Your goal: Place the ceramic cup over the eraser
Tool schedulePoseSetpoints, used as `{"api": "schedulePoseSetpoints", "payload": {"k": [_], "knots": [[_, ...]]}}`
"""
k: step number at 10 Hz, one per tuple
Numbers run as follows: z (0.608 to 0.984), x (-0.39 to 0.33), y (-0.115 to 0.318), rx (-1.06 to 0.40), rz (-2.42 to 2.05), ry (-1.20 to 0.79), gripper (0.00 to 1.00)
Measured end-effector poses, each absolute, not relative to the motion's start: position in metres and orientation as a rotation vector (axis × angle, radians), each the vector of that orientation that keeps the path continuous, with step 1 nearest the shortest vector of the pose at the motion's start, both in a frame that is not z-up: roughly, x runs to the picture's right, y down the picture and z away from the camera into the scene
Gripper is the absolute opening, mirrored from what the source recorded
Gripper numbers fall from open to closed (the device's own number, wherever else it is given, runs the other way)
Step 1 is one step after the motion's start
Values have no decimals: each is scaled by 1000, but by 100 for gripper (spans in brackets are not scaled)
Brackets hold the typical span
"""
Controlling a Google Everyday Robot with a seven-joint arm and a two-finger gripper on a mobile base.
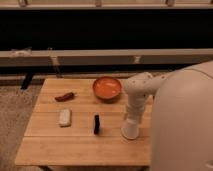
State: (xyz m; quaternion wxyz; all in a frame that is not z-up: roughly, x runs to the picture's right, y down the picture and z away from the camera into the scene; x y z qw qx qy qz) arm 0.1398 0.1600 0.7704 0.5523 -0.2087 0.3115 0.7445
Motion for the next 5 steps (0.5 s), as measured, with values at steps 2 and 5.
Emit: {"api": "schedulePoseSetpoints", "payload": {"k": [2,5], "knots": [[765,110,139,-518,1702,689,0],[737,65,94,-500,1596,610,0]]}}
